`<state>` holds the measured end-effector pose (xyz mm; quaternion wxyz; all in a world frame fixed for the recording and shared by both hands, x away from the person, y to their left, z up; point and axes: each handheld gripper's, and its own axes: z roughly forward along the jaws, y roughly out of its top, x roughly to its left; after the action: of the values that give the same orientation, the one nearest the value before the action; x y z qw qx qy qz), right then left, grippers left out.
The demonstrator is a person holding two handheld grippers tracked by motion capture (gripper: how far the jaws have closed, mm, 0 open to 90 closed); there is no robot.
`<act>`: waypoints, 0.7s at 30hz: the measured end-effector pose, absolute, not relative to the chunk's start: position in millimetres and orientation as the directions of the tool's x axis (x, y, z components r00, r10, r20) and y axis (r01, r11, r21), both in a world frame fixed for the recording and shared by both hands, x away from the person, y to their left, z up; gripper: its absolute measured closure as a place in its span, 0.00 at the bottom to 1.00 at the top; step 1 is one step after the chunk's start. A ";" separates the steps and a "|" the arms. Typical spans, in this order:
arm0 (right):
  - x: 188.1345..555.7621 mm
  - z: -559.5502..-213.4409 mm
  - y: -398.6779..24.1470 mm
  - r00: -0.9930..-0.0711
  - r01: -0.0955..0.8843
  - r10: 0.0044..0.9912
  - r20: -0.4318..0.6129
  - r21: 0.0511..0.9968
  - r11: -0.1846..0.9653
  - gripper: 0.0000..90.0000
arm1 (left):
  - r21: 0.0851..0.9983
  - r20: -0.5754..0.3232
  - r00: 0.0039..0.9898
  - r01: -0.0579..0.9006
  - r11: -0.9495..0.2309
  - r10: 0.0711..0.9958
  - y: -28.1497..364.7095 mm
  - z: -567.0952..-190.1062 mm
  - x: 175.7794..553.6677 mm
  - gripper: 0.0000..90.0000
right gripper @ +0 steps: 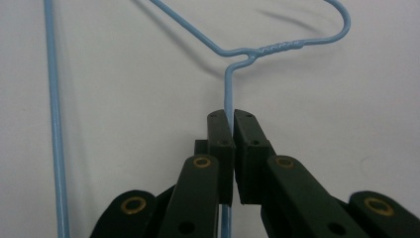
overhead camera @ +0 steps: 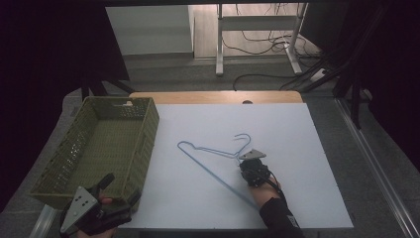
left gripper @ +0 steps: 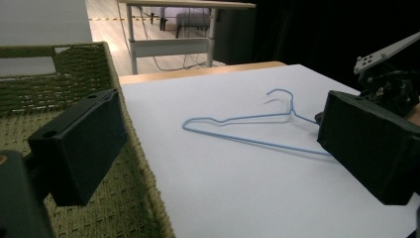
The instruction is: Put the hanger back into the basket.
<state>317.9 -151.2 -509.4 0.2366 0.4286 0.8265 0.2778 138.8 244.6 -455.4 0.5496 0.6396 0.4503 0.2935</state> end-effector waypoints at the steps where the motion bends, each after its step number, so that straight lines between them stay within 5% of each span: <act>1: 316.8 -507.4 -153.4 -0.529 0.563 0.835 -0.152 0.673 0.479 0.97 | 0.967 -0.121 0.428 0.256 0.008 0.896 243.6 -455.1 138.9 0.06; 21: 276.8 -478.9 -189.9 -0.698 0.214 0.650 -0.301 0.779 0.590 0.97 | 0.924 -0.161 0.705 0.353 -0.145 0.690 172.0 -449.4 180.1 0.08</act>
<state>276.8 -189.9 -478.9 0.2921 0.2561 0.8425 0.3733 180.1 172.0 -449.4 0.5512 0.7409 0.3520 0.1529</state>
